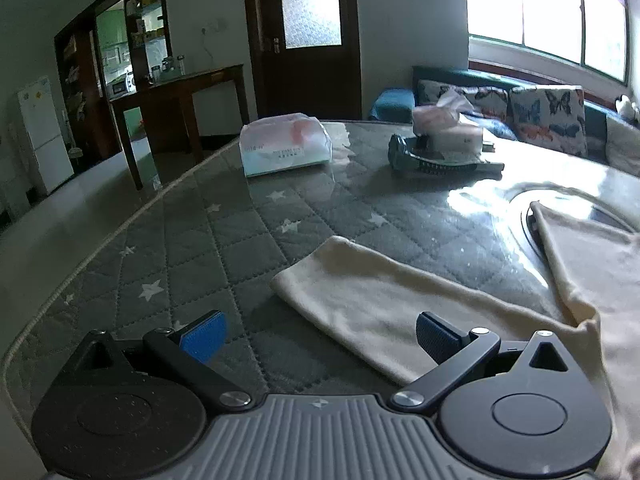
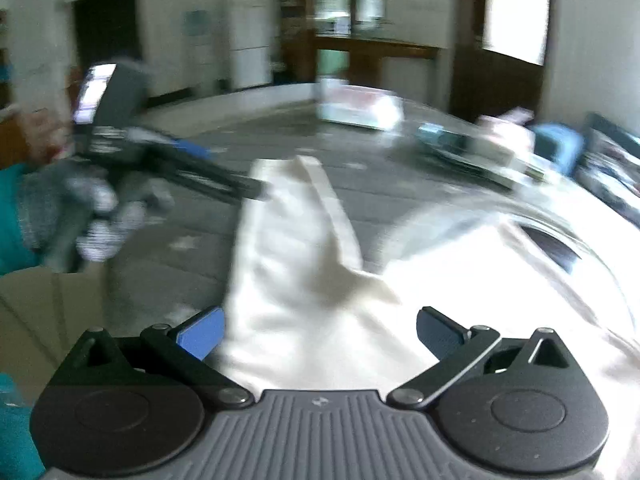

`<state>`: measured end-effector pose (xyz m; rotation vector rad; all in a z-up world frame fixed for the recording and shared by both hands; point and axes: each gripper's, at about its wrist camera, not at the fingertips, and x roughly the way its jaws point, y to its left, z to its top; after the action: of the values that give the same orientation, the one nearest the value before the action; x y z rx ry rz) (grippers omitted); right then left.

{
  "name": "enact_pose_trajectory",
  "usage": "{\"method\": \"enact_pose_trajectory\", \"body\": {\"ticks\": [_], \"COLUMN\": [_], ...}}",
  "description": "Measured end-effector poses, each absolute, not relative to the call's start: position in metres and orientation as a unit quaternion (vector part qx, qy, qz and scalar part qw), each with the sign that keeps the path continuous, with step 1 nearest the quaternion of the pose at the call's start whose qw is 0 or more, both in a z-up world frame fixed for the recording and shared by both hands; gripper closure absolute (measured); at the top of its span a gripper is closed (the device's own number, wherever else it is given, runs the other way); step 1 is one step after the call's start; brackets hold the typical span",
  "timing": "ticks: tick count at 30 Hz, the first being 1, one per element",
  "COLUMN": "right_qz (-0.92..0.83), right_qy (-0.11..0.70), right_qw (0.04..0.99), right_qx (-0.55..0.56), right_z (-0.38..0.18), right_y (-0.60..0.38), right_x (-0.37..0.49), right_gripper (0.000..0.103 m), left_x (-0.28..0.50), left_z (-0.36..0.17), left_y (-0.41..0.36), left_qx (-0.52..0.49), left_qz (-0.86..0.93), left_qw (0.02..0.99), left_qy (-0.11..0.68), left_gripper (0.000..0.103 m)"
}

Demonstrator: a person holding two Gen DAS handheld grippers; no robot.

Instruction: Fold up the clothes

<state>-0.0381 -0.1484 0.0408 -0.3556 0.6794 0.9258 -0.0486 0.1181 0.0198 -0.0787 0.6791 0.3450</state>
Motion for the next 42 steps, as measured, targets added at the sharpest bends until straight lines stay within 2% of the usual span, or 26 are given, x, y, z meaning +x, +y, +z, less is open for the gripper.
{"method": "enact_pose_trajectory", "body": {"ticks": [7, 14, 20, 24, 26, 27, 28, 30, 34, 42], "right_qz": [0.330, 0.323, 0.322, 0.322, 0.322, 0.322, 0.322, 0.323, 0.321, 0.324], "right_qy": [0.356, 0.332, 0.325, 0.325, 0.326, 0.326, 0.326, 0.327, 0.326, 0.340], "right_qw": [0.864, 0.879, 0.882, 0.882, 0.882, 0.882, 0.882, 0.882, 0.882, 0.876], "right_qx": [-0.135, -0.113, -0.111, -0.110, -0.110, -0.110, -0.110, -0.109, -0.111, -0.112], "right_z": [0.012, 0.003, 0.002, 0.002, 0.002, 0.002, 0.002, 0.002, 0.002, 0.012], "right_y": [-0.191, -0.203, -0.200, -0.200, -0.200, -0.199, -0.199, -0.199, -0.198, -0.202], "right_x": [-0.017, -0.021, -0.023, -0.022, -0.022, -0.022, -0.022, -0.022, -0.022, -0.026], "right_gripper": [0.000, 0.000, 0.000, 0.000, 0.000, 0.000, 0.000, 0.000, 0.000, 0.000], "left_x": [-0.044, -0.035, -0.032, -0.029, -0.030, -0.030, -0.031, -0.032, -0.037, -0.052], "left_z": [0.017, 0.012, 0.011, 0.010, 0.010, 0.010, 0.011, 0.012, 0.022, 0.073], "left_y": [0.126, 0.139, 0.141, 0.142, 0.145, 0.146, 0.148, 0.150, 0.142, 0.076], "left_qx": [-0.075, -0.127, -0.122, -0.118, -0.117, -0.116, -0.122, -0.139, -0.149, -0.124], "left_qz": [0.176, 0.184, 0.199, 0.209, 0.206, 0.203, 0.201, 0.191, 0.167, 0.046], "left_qw": [0.925, 0.914, 0.915, 0.916, 0.918, 0.919, 0.919, 0.920, 0.927, 0.954], "left_qy": [0.328, 0.339, 0.329, 0.323, 0.319, 0.317, 0.316, 0.312, 0.300, 0.269], "left_gripper": [0.002, 0.025, 0.032, 0.050, 0.066, 0.081, 0.089, 0.096, 0.098, 0.099]}}
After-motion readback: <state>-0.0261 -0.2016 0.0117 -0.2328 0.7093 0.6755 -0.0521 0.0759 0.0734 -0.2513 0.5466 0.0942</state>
